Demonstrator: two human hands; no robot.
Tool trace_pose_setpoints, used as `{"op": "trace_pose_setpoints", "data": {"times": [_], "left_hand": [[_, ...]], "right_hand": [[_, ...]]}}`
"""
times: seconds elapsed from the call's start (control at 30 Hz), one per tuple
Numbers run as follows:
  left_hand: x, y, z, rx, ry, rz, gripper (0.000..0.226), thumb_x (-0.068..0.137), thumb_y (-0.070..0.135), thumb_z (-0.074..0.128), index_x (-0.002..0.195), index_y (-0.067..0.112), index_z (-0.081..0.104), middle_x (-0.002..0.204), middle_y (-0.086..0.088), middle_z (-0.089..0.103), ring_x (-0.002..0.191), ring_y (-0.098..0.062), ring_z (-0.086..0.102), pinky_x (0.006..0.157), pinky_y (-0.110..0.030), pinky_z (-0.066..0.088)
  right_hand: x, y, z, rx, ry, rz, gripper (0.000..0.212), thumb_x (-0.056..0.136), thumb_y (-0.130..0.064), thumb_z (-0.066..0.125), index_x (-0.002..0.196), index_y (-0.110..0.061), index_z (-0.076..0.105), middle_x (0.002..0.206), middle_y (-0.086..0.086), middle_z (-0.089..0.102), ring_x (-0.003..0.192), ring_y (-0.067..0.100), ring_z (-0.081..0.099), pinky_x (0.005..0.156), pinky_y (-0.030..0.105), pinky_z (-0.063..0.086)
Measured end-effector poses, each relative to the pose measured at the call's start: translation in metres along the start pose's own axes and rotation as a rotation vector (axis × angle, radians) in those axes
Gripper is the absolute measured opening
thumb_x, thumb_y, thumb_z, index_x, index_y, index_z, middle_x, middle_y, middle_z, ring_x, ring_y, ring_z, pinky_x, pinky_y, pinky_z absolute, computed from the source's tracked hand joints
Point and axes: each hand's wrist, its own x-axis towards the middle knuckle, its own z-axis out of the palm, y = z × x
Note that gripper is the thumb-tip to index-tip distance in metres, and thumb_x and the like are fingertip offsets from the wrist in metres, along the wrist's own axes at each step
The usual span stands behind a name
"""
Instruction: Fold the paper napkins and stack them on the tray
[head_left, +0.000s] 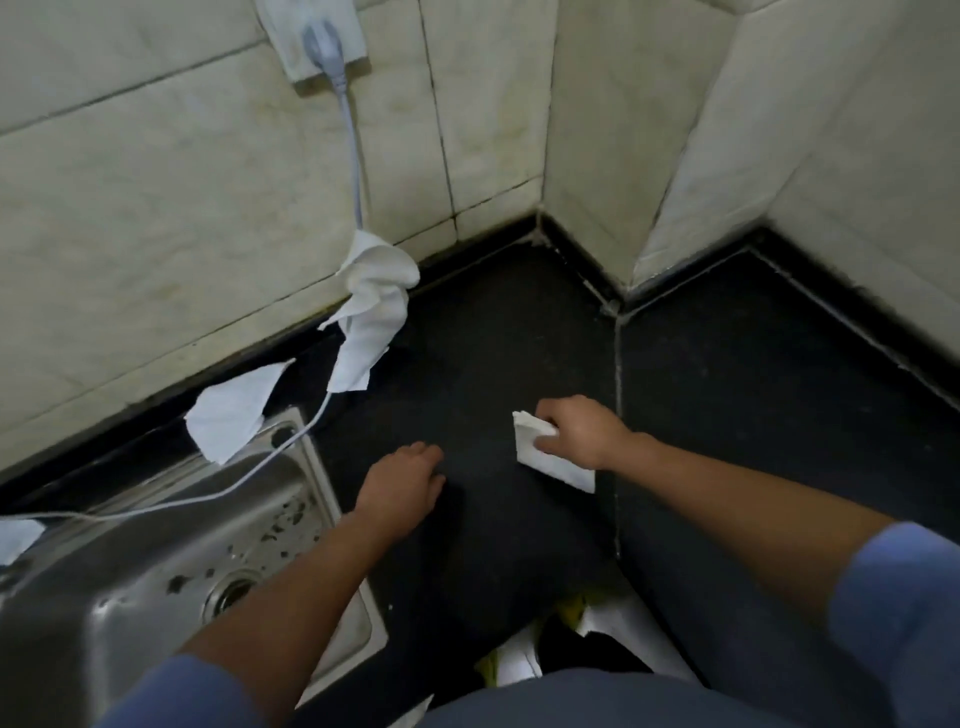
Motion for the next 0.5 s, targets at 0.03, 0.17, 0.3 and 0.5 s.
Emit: {"op": "trace_pose_setpoints", "data": {"times": [0.03,0.17,0.3,0.5], "left_hand": [[0.002,0.002,-0.005,-0.002,0.004,0.044,0.025,0.091,0.03,0.052,0.112,0.018,0.057,0.108,-0.003,0.059,0.101,-0.023,0.059,0.081,-0.034,0.048],[0.006,0.016,-0.023,0.008,0.013,0.234,0.024,0.091,0.03,0.051,0.111,0.019,0.057,0.108,-0.003,0.062,0.098,-0.024,0.06,0.079,-0.035,0.049],[0.001,0.05,-0.034,0.052,-0.021,0.422,0.021,0.091,0.029,0.051,0.109,0.018,0.057,0.107,-0.004,0.063,0.097,-0.025,0.06,0.079,-0.037,0.05],[-0.027,0.154,-0.03,0.071,-0.085,0.675,0.023,0.092,0.03,0.052,0.111,0.019,0.059,0.101,-0.004,0.066,0.092,-0.024,0.062,0.079,-0.039,0.052]], "right_hand": [[-0.013,0.001,-0.003,-0.011,0.06,0.026,0.017,0.084,-0.038,0.062,0.09,-0.023,0.057,0.081,-0.001,0.059,0.076,0.022,0.058,0.057,0.031,0.04],[-0.076,0.006,-0.008,-0.049,0.269,0.153,0.028,0.088,-0.049,0.056,0.094,-0.022,0.06,0.088,0.001,0.064,0.081,0.024,0.06,0.066,0.035,0.046],[-0.157,0.012,0.001,-0.077,0.393,0.322,0.028,0.09,-0.05,0.054,0.089,-0.021,0.057,0.091,0.0,0.063,0.084,0.026,0.061,0.062,0.032,0.038],[-0.306,0.027,0.027,-0.05,0.543,0.588,0.023,0.092,-0.045,0.053,0.096,-0.023,0.059,0.098,-0.003,0.063,0.088,0.023,0.06,0.065,0.034,0.042]]}}
